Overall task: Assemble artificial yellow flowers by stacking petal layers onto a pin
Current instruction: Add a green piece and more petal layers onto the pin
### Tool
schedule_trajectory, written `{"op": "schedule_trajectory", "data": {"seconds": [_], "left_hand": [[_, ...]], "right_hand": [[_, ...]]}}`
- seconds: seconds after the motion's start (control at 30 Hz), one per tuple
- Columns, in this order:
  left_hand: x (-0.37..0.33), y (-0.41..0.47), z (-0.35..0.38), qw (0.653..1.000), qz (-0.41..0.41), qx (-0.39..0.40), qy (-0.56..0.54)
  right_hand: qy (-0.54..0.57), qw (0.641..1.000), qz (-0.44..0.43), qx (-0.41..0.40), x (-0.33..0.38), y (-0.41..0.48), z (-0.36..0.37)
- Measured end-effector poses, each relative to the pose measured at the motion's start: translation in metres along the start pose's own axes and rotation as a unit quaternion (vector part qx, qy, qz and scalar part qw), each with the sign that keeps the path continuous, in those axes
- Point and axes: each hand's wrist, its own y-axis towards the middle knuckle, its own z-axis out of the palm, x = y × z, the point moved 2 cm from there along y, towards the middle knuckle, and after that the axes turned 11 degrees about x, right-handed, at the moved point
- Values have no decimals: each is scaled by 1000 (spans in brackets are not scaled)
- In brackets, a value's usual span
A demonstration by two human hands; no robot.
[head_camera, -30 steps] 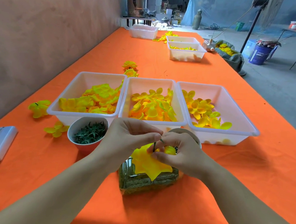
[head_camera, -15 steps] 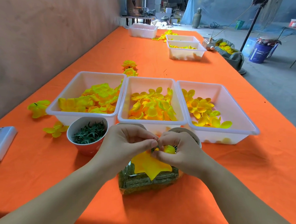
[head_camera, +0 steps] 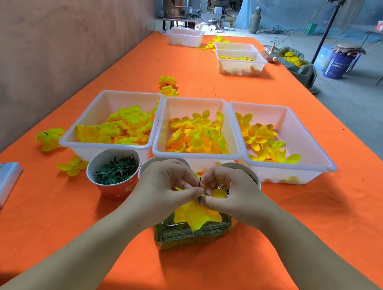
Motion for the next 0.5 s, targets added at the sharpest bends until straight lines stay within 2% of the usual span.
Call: {"op": "schedule_trajectory", "data": {"seconds": [0.33, 0.5], "left_hand": [[-2, -1, 1, 996, -75, 37, -19], [-8, 1, -1, 994, -49, 36, 88]], "right_hand": [[-44, 999, -12, -14, 6, 1, -2], [-53, 999, -11, -6, 9, 1, -3]]}}
